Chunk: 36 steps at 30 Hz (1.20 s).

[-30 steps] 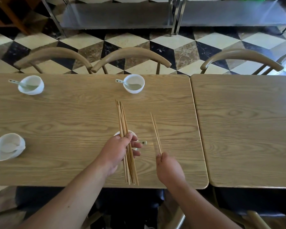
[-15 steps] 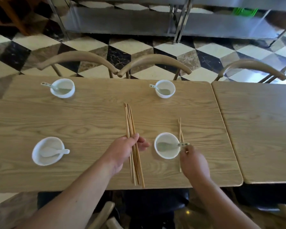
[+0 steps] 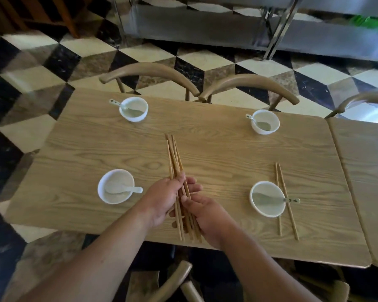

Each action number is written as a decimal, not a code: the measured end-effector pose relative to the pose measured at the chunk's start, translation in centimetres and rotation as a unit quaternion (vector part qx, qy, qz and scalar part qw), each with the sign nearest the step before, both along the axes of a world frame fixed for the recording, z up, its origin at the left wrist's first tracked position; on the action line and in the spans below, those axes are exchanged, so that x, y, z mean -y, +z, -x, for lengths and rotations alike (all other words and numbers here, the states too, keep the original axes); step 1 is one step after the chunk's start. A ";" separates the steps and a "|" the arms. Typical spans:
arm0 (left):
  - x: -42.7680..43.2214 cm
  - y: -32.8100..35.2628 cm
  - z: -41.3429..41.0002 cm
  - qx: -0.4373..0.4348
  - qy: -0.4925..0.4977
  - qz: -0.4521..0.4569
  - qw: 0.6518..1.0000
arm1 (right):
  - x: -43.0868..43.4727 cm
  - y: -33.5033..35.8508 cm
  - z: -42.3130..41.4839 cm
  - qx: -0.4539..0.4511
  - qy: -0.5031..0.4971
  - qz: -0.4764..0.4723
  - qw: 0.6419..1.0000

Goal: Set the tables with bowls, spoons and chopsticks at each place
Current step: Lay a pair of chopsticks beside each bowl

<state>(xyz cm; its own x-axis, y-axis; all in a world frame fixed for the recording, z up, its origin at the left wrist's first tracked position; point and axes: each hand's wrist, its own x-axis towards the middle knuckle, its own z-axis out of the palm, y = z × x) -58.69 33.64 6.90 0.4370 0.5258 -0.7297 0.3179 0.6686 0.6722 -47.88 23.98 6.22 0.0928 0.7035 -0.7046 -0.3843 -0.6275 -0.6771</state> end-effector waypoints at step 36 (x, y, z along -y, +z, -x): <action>-10.8 0.9 31.8 -0.015 0.032 -0.091 0.995 | -10.3 0.4 25.9 0.156 -0.001 0.052 0.986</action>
<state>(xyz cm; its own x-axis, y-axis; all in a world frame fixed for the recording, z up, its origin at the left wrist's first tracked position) -90.49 44.42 7.82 0.3785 0.6762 -0.6321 0.3009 0.5559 0.7749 -73.73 34.25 6.58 0.3185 0.6288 -0.7094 -0.1683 -0.6990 -0.6951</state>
